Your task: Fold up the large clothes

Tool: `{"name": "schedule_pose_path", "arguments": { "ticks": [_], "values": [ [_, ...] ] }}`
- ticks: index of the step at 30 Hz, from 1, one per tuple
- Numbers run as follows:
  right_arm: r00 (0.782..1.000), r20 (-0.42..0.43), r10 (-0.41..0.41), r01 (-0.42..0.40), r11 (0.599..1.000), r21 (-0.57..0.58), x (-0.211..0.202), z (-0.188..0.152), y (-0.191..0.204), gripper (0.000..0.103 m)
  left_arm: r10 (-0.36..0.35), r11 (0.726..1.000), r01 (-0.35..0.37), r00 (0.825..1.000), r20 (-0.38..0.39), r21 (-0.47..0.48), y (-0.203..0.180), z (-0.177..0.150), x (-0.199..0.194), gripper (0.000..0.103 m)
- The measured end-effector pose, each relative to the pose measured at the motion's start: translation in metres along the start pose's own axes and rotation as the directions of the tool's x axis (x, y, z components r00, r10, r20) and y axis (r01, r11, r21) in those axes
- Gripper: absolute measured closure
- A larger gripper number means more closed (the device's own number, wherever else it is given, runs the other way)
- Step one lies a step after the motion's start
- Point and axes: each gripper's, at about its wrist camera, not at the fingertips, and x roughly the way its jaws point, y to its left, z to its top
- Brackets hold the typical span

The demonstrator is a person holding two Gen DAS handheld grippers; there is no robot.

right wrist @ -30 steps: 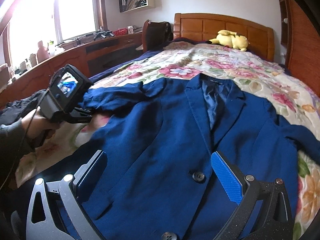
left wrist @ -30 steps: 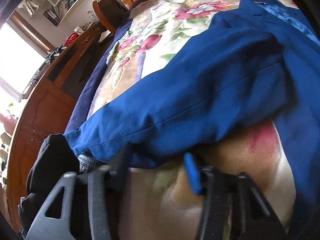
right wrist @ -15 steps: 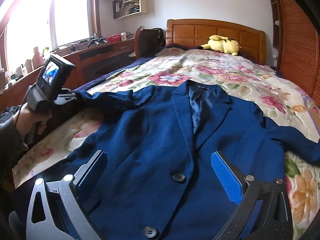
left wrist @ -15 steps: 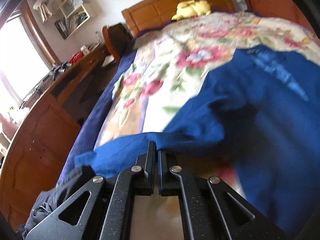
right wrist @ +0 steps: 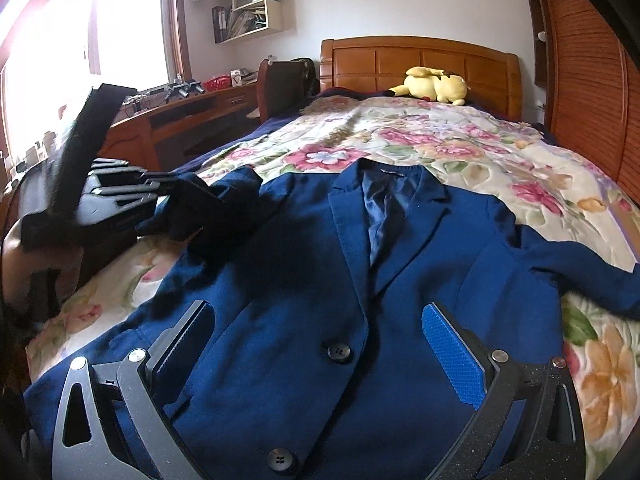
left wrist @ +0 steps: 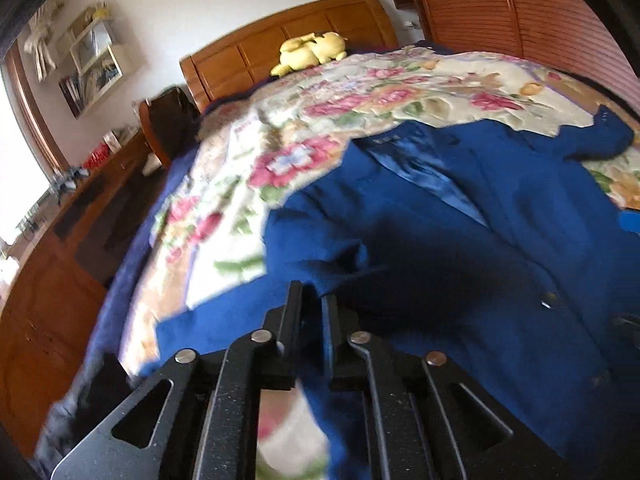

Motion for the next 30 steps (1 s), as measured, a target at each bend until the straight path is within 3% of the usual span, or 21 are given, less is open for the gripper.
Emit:
{"name": "schedule_pose_path", "arguments": {
  "ticks": [3, 6, 12, 17, 25, 30],
  "values": [
    [1.000, -0.005, 0.000, 0.000, 1.000, -0.008, 0.001, 0.000, 0.002, 0.000, -0.095, 0.993, 0.095, 0.995, -0.001, -0.072, 0.000, -0.027, -0.010, 0.068],
    [1.000, -0.002, 0.006, -0.006, 1.000, -0.010, -0.001, 0.002, 0.002, 0.000, -0.135, 0.985, 0.133, 0.991, -0.004, -0.110, 0.006, -0.047, -0.015, 0.063],
    [1.000, -0.004, 0.008, -0.008, 1.000, -0.023, -0.003, 0.000, 0.003, 0.000, -0.065, 0.990, 0.064, 0.998, -0.002, -0.124, 0.032, -0.066, -0.020, 0.038],
    [1.000, -0.007, 0.003, -0.003, 0.999, -0.044, -0.003, -0.002, 0.007, 0.000, -0.019, 0.989, 0.015, 0.999, -0.028, -0.149, 0.059, -0.070, -0.007, 0.031],
    [1.000, -0.020, 0.021, -0.023, 0.998, -0.064, -0.001, -0.002, 0.010, 0.000, 0.027, 0.985, -0.053, 0.987, -0.158, -0.163, 0.077, -0.089, 0.054, 0.031],
    [0.999, -0.029, 0.020, -0.022, 0.997, -0.073, 0.000, -0.002, 0.008, 0.000, 0.102, 0.982, -0.127, 0.978, -0.181, -0.136, 0.086, -0.086, 0.074, 0.031]
  ]
}}
